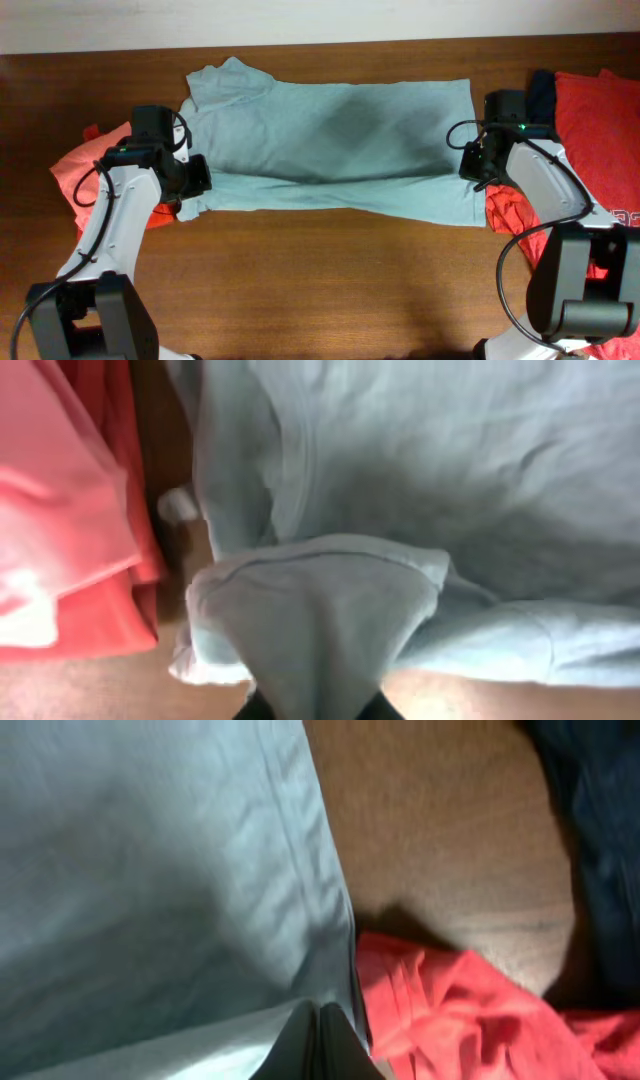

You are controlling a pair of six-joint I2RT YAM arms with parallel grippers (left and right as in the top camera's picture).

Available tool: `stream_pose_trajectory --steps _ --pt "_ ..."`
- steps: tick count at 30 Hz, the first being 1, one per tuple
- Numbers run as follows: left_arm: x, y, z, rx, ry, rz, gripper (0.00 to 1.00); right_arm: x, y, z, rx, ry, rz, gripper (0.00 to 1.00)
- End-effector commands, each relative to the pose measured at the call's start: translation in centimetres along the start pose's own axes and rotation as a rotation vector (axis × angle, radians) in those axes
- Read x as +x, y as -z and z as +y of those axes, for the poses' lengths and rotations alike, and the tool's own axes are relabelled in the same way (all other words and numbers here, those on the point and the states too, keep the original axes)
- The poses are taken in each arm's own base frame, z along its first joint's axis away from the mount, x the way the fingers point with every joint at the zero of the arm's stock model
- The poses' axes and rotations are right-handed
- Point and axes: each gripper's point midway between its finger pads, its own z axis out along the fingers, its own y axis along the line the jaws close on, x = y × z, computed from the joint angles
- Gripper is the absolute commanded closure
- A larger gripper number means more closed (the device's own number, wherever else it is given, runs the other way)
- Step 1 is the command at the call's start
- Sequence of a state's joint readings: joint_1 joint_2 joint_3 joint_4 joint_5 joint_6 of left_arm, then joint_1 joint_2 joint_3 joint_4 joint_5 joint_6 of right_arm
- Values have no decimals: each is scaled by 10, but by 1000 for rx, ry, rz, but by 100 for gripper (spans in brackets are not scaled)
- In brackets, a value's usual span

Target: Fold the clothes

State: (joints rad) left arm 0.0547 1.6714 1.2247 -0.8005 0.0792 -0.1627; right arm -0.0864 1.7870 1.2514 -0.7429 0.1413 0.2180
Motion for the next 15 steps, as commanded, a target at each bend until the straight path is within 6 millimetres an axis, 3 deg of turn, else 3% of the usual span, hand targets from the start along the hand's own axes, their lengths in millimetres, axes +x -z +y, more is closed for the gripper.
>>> stream_pose_trajectory --steps 1,10,15 --pt "-11 6 -2 17 9 -51 86 -8 -1 -7 27 -9 -36 95" --pt "-20 -9 -2 20 8 -66 80 -22 -2 -4 15 -18 -90 92" --pt "-22 -20 -1 18 8 -59 72 -24 -3 -12 22 -37 -92 91"
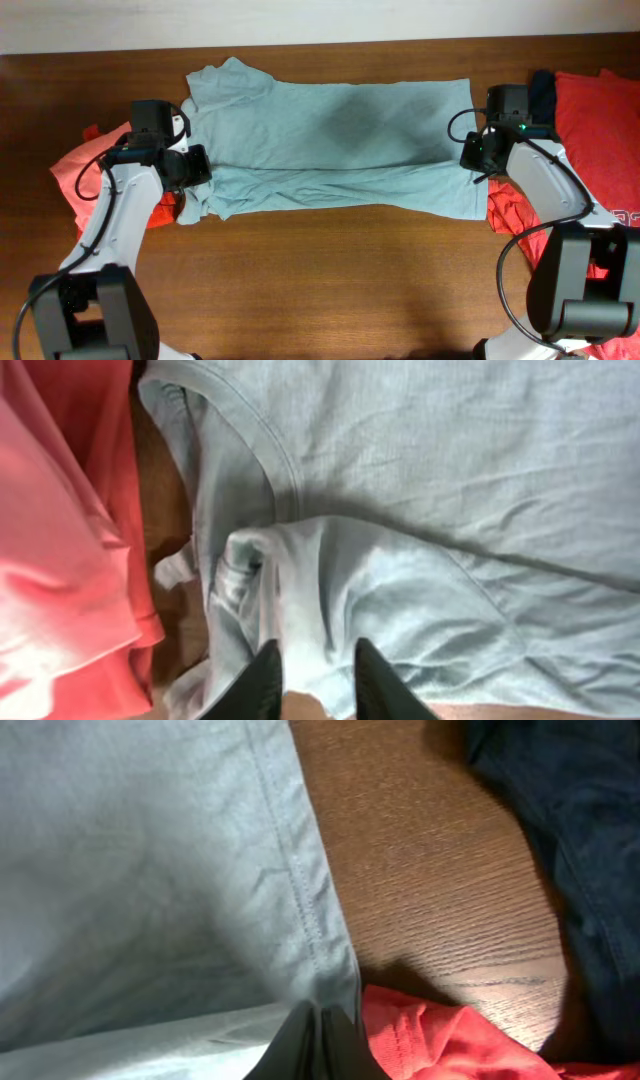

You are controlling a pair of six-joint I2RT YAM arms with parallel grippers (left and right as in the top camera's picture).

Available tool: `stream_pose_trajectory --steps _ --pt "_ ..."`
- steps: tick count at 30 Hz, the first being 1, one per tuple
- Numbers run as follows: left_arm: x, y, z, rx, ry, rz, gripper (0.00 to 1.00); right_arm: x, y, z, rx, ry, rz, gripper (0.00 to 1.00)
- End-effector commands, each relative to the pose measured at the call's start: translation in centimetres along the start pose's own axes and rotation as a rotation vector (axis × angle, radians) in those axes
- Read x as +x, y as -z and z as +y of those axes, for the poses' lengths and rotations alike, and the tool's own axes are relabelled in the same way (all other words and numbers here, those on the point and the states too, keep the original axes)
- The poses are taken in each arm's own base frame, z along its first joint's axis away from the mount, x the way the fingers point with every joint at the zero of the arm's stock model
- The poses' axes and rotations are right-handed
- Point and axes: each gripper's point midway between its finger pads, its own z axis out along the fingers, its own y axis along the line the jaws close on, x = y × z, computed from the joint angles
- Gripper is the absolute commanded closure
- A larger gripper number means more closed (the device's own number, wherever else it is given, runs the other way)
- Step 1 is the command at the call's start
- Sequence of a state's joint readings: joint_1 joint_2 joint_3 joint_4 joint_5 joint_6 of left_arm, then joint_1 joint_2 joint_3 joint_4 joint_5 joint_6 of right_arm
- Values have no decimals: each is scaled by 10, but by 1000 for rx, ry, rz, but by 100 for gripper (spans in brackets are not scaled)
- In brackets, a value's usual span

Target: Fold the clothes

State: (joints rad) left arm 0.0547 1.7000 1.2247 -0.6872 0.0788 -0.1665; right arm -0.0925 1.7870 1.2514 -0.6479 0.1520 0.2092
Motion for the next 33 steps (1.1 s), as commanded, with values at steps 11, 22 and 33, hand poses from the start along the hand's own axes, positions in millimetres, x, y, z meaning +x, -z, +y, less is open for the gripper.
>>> stream_pose_trajectory --steps 11,22,33 --pt "30 -13 13 -51 18 134 50 5 -4 -21 38 -39 29 26" --pt "-50 7 14 -28 -29 -113 84 32 -2 -26 59 -22 139 25" --pt "-29 -67 39 106 25 24 94 50 2 -29 74 -10 212 31"
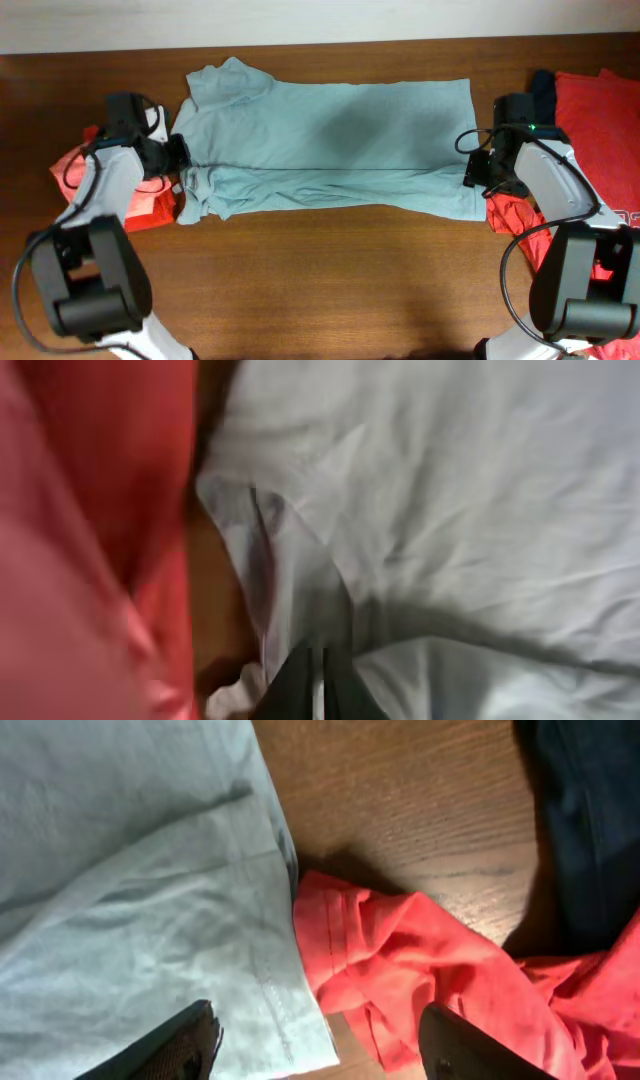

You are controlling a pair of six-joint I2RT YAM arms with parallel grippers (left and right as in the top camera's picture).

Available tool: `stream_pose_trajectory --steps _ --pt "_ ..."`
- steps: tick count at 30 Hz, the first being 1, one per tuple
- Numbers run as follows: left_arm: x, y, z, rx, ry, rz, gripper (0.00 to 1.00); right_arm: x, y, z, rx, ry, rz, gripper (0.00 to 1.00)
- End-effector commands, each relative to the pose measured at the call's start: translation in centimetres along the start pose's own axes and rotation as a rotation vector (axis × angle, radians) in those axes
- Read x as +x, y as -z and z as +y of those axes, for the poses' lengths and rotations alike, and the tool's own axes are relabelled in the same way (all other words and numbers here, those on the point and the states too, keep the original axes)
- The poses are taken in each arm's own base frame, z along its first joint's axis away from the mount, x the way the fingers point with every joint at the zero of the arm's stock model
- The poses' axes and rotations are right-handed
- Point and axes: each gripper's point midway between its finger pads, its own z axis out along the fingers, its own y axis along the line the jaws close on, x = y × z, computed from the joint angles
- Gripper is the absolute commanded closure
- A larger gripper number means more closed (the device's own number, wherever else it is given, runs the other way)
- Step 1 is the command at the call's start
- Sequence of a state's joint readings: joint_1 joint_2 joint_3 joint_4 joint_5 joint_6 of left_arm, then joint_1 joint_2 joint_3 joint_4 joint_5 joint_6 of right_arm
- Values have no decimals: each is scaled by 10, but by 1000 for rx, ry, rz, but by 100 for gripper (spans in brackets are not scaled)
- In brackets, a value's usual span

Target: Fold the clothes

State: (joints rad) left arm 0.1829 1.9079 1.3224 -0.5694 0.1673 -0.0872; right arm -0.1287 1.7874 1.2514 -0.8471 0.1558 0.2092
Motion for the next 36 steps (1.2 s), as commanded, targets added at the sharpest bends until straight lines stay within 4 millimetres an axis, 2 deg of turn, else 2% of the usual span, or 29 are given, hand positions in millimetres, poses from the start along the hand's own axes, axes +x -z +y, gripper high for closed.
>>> stream_pose_trajectory --steps 1,5,7,9,13,18,21,23,26,29,31,33,36 --pt "13 -26 8 58 10 69 94 5 -3 -5 18 -6 21 31" --pt "21 -28 34 32 71 102 99 8 -3 -6 21 -4 33 31" --pt "21 -22 69 -10 141 93 99 9 -3 -6 21 -4 35 31" --pt "22 -17 91 -23 194 84 99 9 -3 -6 21 -4 36 31" --pt "23 -11 114 -29 247 69 99 9 -3 -6 22 -4 36 31" --pt "22 -6 130 -27 288 51 99 9 -3 -6 22 -4 37 31" --pt "17 -4 120 42 291 39 99 9 -3 -6 21 -4 35 31" --pt "13 -1 102 121 250 39 98 9 -3 -6 22 -4 36 31" --pt "10 9 87 141 222 64 94 10 -2 -6 22 -3 38 30" --pt "-2 35 60 154 167 49 89 11 -2 -6 23 -3 43 21" --pt "-4 49 46 150 126 42 82 12 -2 -6 24 -2 48 18" --pt "10 63 19 164 71 95 80 14 -2 -7 26 -1 57 18" --pt "38 62 5 122 39 214 80 16 -2 -7 28 0 65 18"
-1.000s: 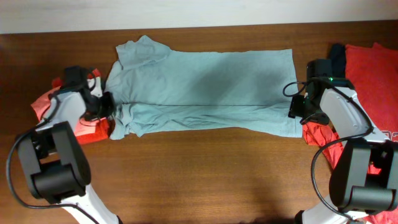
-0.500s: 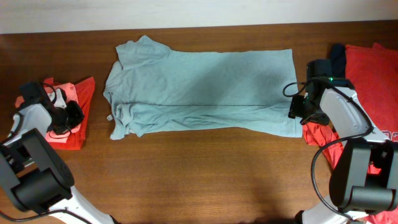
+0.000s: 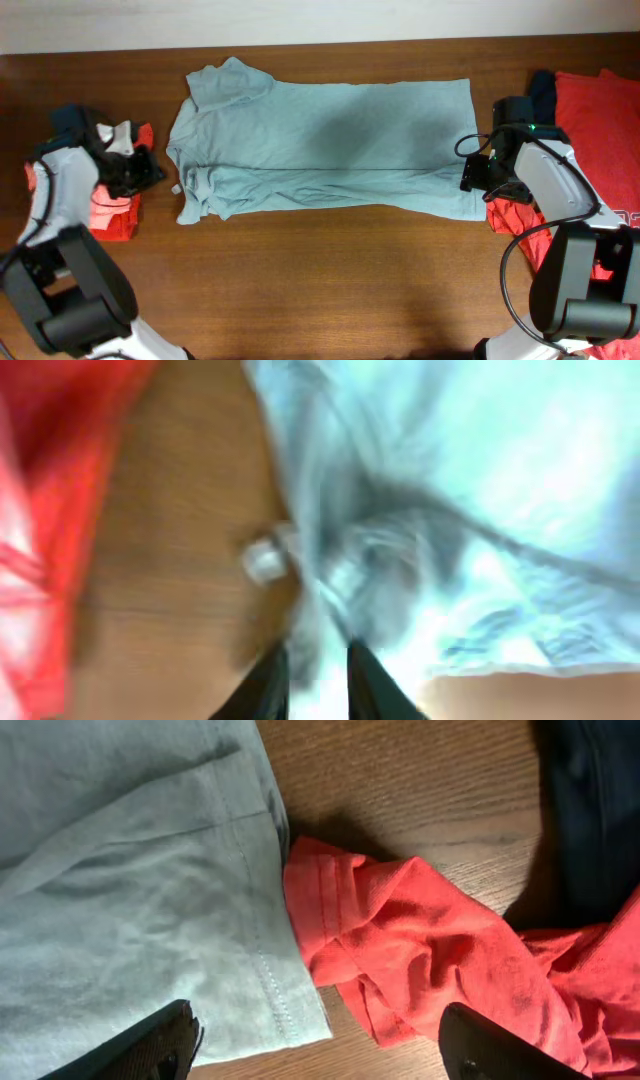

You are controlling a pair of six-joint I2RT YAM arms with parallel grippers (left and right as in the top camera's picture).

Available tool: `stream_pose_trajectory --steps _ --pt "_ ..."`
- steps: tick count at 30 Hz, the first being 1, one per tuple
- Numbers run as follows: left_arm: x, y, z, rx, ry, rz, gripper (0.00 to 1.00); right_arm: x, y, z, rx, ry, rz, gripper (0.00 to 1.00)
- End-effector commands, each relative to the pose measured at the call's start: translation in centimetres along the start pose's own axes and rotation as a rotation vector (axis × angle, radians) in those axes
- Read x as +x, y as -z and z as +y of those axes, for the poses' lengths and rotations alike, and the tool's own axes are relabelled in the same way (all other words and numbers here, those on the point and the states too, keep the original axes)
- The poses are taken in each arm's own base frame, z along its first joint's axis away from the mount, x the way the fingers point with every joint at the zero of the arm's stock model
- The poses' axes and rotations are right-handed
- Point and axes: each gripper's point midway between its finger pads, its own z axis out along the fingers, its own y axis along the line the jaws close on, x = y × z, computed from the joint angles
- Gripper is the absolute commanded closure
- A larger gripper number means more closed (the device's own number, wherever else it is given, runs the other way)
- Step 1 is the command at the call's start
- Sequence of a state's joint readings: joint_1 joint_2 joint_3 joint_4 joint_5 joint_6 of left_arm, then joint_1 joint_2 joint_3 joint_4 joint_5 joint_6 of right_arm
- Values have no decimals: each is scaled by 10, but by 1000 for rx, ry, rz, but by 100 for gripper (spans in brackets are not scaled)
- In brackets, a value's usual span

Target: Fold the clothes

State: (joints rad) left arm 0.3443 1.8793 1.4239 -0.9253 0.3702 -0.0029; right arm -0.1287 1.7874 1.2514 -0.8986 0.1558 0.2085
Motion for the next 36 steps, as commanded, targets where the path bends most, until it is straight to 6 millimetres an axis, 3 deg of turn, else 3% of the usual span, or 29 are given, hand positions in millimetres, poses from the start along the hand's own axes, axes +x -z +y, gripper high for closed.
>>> stream_pose_trajectory --steps 1,5,7,11,17,23,28,30,32,33,36 --pt "23 5 -21 -61 -89 76 80 4 -3 -5 17 -8 18 18" --pt "54 -16 -34 -70 -134 173 80 6 -3 -4 13 -9 23 18" --pt "65 -26 -37 -77 -158 198 74 6 -3 -3 7 -9 24 18" --pt "86 -38 -11 -213 -174 248 58 6 -3 -3 7 -9 24 17" --pt "88 -39 2 -279 -180 252 57 6 -3 -3 7 -9 23 17" --pt "82 -45 4 -282 -189 213 55 6 -3 0 -8 -9 26 16" --pt "88 -52 7 -280 -188 218 55 6 -3 0 -8 -9 27 18" --pt "89 -53 8 -281 -188 218 55 6 -3 0 -8 -8 27 18" --pt "86 -52 12 -304 -192 206 75 6 -3 0 -8 -8 27 17" --pt "85 -51 15 -322 -194 203 79 6 -3 0 -8 -9 27 18" --pt "83 -48 24 -388 -163 192 81 5 -3 1 -15 -9 21 18"
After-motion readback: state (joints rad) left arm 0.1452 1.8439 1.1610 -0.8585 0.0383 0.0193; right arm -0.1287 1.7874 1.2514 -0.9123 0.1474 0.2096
